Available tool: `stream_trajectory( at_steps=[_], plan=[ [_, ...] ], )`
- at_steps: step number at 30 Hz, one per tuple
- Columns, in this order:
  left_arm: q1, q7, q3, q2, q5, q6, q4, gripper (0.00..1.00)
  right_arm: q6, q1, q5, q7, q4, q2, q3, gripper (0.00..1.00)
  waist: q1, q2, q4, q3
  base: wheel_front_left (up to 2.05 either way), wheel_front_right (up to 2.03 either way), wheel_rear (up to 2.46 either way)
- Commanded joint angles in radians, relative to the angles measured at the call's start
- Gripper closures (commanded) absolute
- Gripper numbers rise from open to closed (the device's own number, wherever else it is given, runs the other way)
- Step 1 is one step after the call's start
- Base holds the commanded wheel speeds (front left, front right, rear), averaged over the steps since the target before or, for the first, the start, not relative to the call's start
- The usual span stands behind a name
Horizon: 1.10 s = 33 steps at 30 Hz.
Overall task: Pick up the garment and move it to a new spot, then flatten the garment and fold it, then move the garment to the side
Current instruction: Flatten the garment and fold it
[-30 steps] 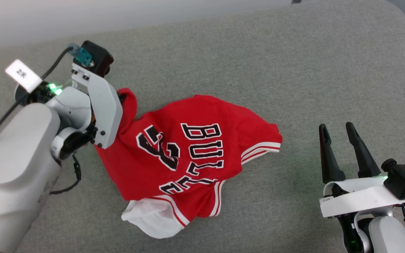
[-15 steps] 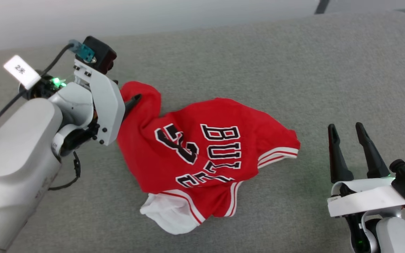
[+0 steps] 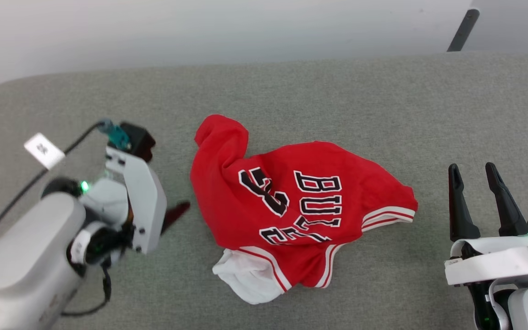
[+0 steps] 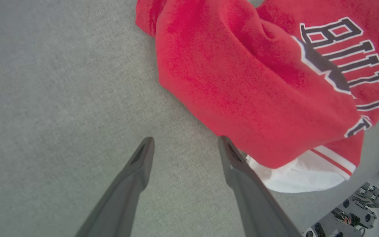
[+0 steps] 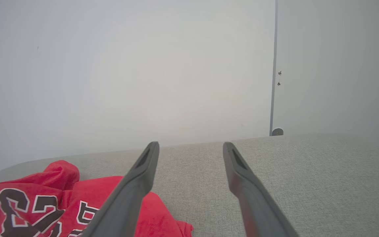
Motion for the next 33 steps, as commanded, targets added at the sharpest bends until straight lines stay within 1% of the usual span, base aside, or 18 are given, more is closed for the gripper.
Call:
stream_trajectory(
  at_steps=[1,4,7,10,13,23,30,33],
  plan=[
    [0.022,0.016,0.003,0.004,-0.017,0.015,-0.016,0.0,0.0,0.004,-0.005,-0.005,-0.003,-0.004,-0.003,0.0,0.0,0.0,0.008,-0.005,0.0,0.0,0.0],
    [0.067,0.066,0.0,0.024,-0.052,0.058,-0.069,0.0,0.0,0.0,-0.001,-0.005,-0.004,-0.011,-0.005,0.0,0.0,0.0,0.01,-0.003,0.0,0.0,0.0],
    [0.105,0.105,-0.012,0.035,-0.075,0.083,-0.117,0.0,0.0,-0.004,0.001,-0.005,-0.005,-0.014,-0.003,0.0,0.0,0.0,0.006,-0.004,0.0,0.0,0.0],
    [0.132,0.141,-0.025,0.036,-0.099,0.101,-0.148,0.0,0.0,-0.001,-0.002,-0.005,-0.01,-0.014,-0.003,0.0,0.0,0.0,0.001,-0.004,0.0,0.0,0.0],
    [0.149,0.165,-0.038,0.028,-0.117,0.106,-0.168,0.0,0.0,-0.001,-0.004,-0.005,-0.013,-0.014,-0.002,0.0,0.0,0.0,-0.009,-0.002,0.0,0.0,0.0],
    [0.143,0.192,-0.061,-0.008,-0.139,0.085,-0.188,0.0,0.0,-0.011,0.002,-0.005,-0.013,-0.01,0.009,0.0,0.0,0.0,-0.05,0.009,0.0,0.0,0.0],
    [0.12,0.147,-0.07,-0.019,-0.091,0.057,-0.148,0.0,0.0,-0.021,0.007,-0.005,-0.018,0.0,0.016,0.0,0.0,0.0,-0.079,0.041,0.0,0.0,0.0],
    [0.13,0.133,-0.071,-0.031,-0.097,0.049,-0.11,0.0,0.0,-0.024,0.007,-0.005,-0.019,0.003,0.014,0.0,0.0,0.0,-0.09,0.052,0.0,0.0,0.0]
  ],
)
